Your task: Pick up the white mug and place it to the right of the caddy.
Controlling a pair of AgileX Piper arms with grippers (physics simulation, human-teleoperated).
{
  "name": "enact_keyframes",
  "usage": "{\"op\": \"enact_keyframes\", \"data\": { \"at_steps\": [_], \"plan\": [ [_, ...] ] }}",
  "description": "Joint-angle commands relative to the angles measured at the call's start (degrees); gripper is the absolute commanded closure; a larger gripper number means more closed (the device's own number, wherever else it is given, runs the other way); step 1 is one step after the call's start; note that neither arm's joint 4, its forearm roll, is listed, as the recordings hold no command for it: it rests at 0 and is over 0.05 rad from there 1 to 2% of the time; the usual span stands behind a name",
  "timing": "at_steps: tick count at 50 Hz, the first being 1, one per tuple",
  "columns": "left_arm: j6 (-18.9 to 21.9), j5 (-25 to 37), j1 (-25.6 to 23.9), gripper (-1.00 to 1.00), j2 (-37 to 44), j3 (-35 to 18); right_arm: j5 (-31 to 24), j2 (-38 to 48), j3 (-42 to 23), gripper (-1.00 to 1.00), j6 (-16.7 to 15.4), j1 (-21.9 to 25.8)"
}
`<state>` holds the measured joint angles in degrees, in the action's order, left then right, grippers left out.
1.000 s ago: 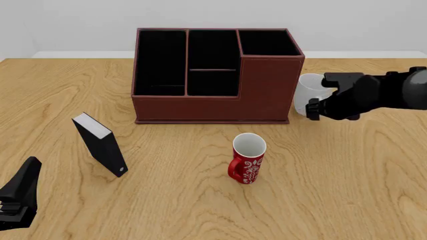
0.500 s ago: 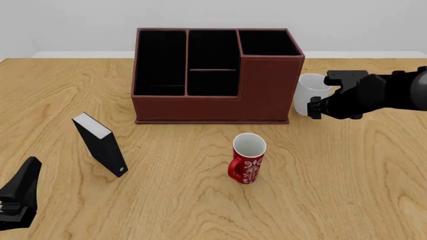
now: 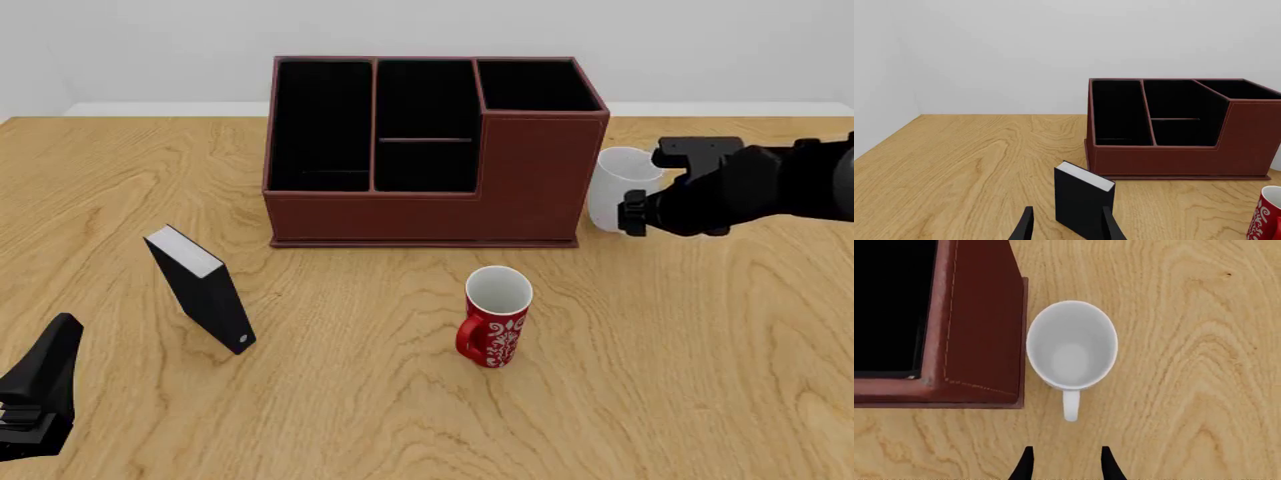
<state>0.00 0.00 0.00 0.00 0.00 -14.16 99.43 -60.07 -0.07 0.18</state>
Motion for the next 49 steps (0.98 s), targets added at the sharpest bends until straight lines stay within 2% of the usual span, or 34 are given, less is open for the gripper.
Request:
{"op": "enact_keyframes", "data": {
  "at_steps": [1,36,49],
  "plan": [
    [0.0,0.0,0.0,-1.00,0.0,0.0,0.1,-1.4,1.0,-1.00,-0.6,-0.4],
    [0.0,0.0,0.0,-1.00,0.0,0.0,-0.7,-2.6,0.6,-1.00,-0.4,-0.4],
    [0.0,0.0,0.0,-1.00,0.0,0.0,-1.6,-6.7,1.8,-1.00,0.1,-0.6]
  ]
}}
